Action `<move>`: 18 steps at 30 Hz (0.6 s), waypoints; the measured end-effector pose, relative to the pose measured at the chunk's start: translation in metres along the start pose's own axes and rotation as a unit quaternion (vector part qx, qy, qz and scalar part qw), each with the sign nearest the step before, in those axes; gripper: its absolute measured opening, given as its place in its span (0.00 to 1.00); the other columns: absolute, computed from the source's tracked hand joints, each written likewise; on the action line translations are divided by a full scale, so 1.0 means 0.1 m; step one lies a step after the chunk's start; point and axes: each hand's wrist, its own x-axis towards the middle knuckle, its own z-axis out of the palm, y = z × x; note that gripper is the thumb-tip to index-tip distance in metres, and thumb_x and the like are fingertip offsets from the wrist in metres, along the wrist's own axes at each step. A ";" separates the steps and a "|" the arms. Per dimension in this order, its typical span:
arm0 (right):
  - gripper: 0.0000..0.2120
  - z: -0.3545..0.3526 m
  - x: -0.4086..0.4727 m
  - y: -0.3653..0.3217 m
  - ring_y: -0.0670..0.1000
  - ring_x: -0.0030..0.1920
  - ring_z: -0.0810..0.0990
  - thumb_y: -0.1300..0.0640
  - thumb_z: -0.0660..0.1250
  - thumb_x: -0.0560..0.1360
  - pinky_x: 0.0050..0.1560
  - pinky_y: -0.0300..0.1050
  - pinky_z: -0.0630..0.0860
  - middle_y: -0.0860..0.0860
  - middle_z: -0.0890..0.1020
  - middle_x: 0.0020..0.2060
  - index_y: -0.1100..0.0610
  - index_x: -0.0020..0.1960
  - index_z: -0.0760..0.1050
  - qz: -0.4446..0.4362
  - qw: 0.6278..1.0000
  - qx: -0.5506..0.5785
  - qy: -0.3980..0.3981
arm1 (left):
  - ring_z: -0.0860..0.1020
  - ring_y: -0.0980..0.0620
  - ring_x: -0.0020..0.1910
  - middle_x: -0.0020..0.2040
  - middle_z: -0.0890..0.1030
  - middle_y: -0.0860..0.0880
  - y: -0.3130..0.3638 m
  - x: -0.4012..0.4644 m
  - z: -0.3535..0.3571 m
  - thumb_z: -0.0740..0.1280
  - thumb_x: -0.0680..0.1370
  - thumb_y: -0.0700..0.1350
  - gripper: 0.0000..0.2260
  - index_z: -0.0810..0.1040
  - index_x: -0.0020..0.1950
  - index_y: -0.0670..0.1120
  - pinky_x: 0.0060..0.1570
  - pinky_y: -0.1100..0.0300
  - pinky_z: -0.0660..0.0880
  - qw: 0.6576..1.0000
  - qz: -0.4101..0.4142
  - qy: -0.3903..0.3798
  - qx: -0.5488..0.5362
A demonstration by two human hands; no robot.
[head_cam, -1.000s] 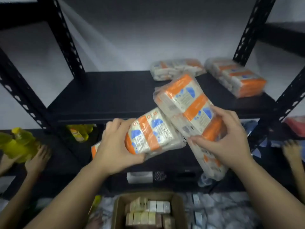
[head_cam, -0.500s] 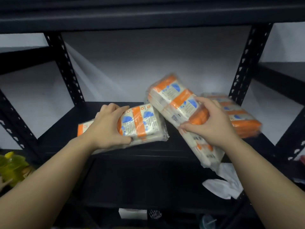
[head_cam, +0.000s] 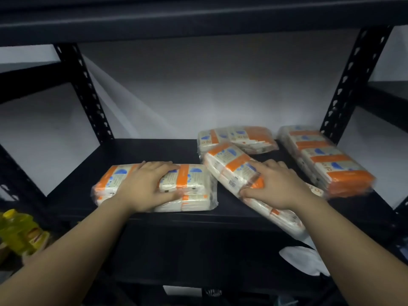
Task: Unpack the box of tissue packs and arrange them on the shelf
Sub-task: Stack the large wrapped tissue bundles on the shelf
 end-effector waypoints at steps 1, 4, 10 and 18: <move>0.51 0.01 -0.01 -0.01 0.55 0.66 0.69 0.19 0.62 0.64 0.66 0.56 0.68 0.49 0.71 0.69 0.38 0.81 0.56 0.004 1.000 -0.007 -0.002 | 0.70 0.53 0.73 0.76 0.71 0.58 -0.05 0.03 -0.01 0.58 0.71 0.80 0.38 0.67 0.76 0.63 0.77 0.44 0.60 1.000 0.006 0.001 -0.003; 0.51 0.01 -0.01 -0.04 0.55 0.67 0.69 0.18 0.61 0.62 0.66 0.57 0.68 0.48 0.71 0.69 0.38 0.81 0.56 0.029 0.999 -0.024 0.000 | 0.69 0.52 0.74 0.77 0.70 0.57 -0.22 0.14 -0.05 0.59 0.70 0.79 0.38 0.67 0.77 0.63 0.77 0.45 0.57 1.000 -0.002 -0.007 -0.005; 0.53 0.02 0.01 -0.14 0.55 0.67 0.69 0.17 0.62 0.61 0.67 0.58 0.69 0.49 0.71 0.70 0.39 0.80 0.56 0.065 0.997 -0.030 0.007 | 0.70 0.51 0.70 0.73 0.71 0.57 -0.22 0.36 -0.20 0.57 0.66 0.82 0.41 0.69 0.73 0.62 0.69 0.46 0.68 0.999 0.014 -0.051 -0.001; 0.38 -0.10 -0.14 -0.14 0.52 0.64 0.75 0.21 0.60 0.68 0.66 0.58 0.73 0.46 0.79 0.62 0.44 0.69 0.78 0.079 0.980 0.091 0.158 | 0.71 0.52 0.69 0.68 0.75 0.56 0.44 0.97 -0.09 0.54 0.67 0.83 0.42 0.72 0.73 0.61 0.66 0.49 0.72 0.989 0.111 -0.056 -0.083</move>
